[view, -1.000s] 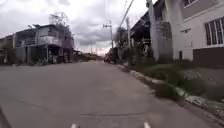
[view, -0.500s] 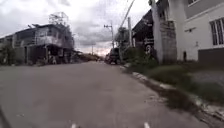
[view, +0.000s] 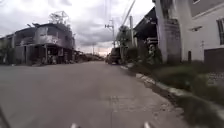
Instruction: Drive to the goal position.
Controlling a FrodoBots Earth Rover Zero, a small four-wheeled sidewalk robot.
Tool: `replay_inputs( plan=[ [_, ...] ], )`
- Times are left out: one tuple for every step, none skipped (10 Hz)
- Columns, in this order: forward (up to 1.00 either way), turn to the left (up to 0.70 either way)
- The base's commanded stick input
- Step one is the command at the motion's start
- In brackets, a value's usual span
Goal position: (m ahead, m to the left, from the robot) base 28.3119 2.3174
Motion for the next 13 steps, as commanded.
replay_inputs(
  plan=[
    [0.70,0.02],
    [0.70,0.09],
    [0.70,0.01],
    [0.70,0.00],
    [0.70,0.00],
    [0.70,0.00],
    [0.70,0.00],
    [0.70,0.00],
    [0.70,0.07],
    [0.70,0.06],
    [0.70,0.04],
    [0.70,0.00],
    [0.70,0.00]
  ],
)
